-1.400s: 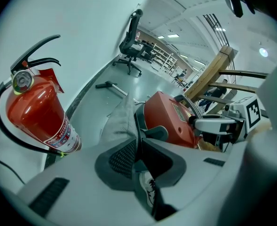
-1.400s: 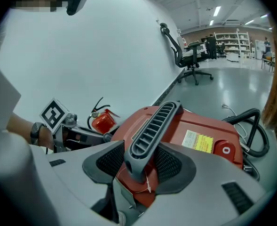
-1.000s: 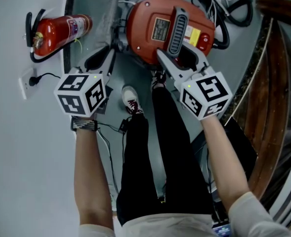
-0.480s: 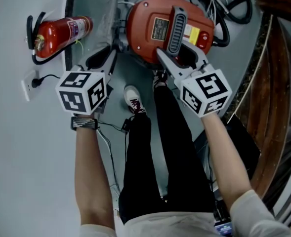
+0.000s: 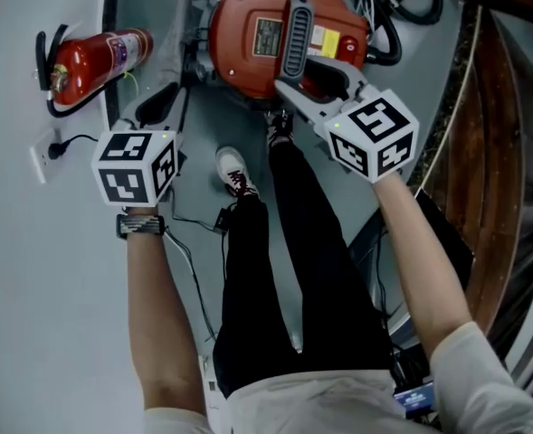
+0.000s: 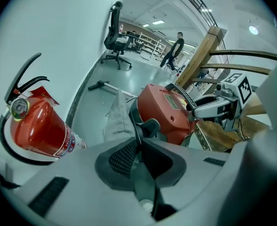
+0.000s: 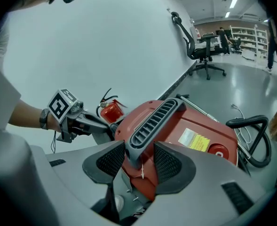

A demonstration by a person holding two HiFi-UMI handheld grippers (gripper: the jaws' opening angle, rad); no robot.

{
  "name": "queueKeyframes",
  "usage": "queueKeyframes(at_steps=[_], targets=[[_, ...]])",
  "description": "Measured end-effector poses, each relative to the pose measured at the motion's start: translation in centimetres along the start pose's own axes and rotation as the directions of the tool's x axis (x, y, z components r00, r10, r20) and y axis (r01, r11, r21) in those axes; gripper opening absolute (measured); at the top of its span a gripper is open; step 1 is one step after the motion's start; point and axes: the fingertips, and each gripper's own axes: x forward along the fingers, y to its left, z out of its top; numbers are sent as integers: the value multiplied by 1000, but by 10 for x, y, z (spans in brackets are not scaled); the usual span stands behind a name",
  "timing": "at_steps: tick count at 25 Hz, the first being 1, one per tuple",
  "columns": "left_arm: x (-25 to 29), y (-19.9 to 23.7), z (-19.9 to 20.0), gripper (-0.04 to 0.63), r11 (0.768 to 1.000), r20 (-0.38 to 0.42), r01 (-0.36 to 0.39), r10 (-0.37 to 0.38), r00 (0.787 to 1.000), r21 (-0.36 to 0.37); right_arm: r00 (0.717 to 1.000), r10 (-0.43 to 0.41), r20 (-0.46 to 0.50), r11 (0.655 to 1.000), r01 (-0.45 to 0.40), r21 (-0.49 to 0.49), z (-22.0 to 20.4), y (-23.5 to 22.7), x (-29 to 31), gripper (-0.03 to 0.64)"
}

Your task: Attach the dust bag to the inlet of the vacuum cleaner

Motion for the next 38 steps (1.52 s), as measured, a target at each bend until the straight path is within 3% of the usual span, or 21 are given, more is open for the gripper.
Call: queueKeyframes(at_steps=[7,14,24,28,38], targets=[[-17,-2,-5,2,999,5,-31,31,999,20,996,31,-86,998,-35,-45,-24,3,-26,145],[-38,-17,12,2,999,49,-32,31,998,35,998,-1,-65,996,-5,-86,-8,7,-51,65],[-81,-68,69,2,982,162,-41,10,987,186,1000,-16,-11,987,14,-162,32,27,-89,48],[-98,-87,73,2,960,150,-51,10,989,274,1000,-31,3,987,31,-155,38,37,-107,46],[-147,-123,92,2,959,159,-41,-4,987,280,1000,15,-13,983,-18,-183,58,91,-150,46]])
